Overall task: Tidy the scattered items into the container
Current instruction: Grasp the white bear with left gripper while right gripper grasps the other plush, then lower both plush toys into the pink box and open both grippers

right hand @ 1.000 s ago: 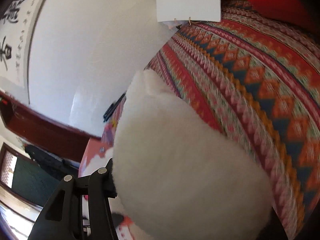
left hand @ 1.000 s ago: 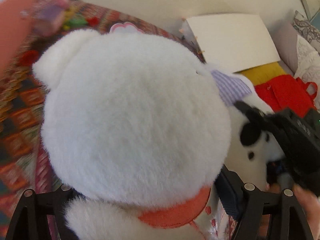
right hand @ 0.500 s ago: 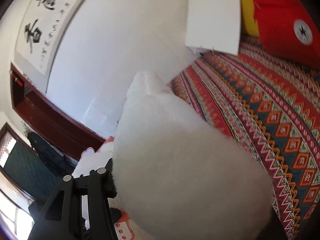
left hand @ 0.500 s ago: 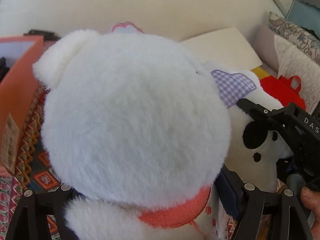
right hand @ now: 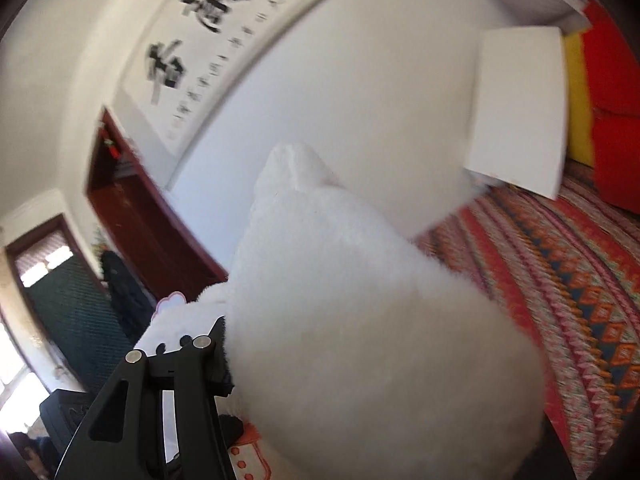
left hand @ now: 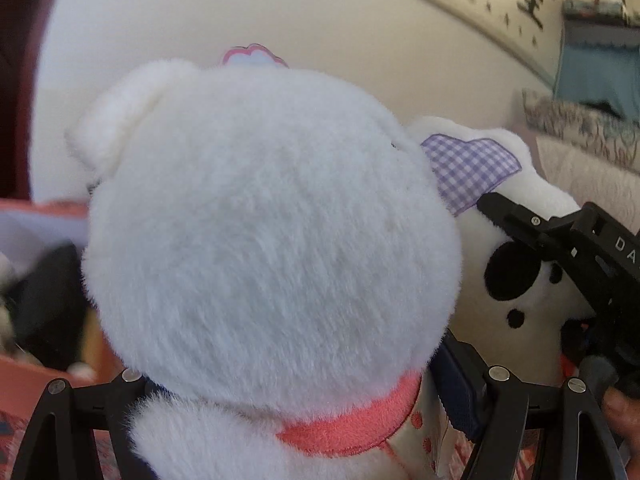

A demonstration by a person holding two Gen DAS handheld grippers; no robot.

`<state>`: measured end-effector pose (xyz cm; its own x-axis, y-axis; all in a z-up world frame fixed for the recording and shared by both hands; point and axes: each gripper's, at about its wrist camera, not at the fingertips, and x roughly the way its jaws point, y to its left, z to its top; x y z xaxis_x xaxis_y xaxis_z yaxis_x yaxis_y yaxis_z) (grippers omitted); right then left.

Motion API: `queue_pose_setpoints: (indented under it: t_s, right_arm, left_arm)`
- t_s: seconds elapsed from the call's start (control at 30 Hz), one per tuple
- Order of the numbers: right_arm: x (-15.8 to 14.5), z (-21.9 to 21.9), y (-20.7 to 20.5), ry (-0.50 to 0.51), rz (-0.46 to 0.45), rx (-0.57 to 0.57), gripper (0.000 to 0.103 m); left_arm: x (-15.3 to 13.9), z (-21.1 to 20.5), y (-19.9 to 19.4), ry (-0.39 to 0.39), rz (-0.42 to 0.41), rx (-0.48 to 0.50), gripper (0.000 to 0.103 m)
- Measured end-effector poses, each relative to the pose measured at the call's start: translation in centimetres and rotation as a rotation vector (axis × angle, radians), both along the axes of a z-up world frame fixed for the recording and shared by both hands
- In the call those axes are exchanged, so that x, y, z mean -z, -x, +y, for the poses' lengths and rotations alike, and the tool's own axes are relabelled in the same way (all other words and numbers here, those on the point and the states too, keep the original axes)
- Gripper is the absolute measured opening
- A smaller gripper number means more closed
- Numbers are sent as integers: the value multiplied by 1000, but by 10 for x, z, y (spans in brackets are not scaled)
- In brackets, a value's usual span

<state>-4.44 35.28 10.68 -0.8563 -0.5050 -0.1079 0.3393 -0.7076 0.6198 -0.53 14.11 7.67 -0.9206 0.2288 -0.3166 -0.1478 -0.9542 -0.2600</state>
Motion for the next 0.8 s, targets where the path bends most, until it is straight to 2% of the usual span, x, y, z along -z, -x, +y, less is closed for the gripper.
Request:
queue_pose_setpoints:
  t_s: [0.13, 0.3, 0.4, 0.5, 0.57, 0.63, 0.67, 0.7, 0.73, 0.8]
  right_arm:
    - [-44, -52, -14, -73, 163, -25, 59]
    - [-85, -131, -7, -138, 297, -90, 61]
    - [-90, -174, 8, -154, 331, -132, 62]
    - [-82, -221, 32, -199, 332, -176, 62]
    - [-70, -250, 48, -229, 323, -199, 64]
    - [-56, -273, 68, -237, 306, -226, 72]
    - [-46, -287, 83, -238, 282, -264, 86]
    - [-35, -302, 99, -251, 236, -318, 97]
    - [-21, -320, 119, -295, 154, -373, 101]
    - [11, -350, 148, -439, -17, -396, 102]
  left_arm:
    - [-30, -35, -12, 22, 93, -77, 84]
    - [-61, -113, -14, -8, 180, -198, 84]
    - [-69, -170, -5, 0, 164, -292, 85]
    - [-60, -224, 14, -29, 125, -367, 85]
    - [-47, -255, 34, -61, 74, -410, 85]
    - [-27, -282, 65, -85, -20, -424, 91]
    - [-14, -297, 83, -95, -92, -428, 95]
    - [1, -313, 96, -102, -165, -439, 96]
    - [12, -325, 105, -105, -223, -459, 97]
    - [34, -342, 122, -67, -368, -541, 98]
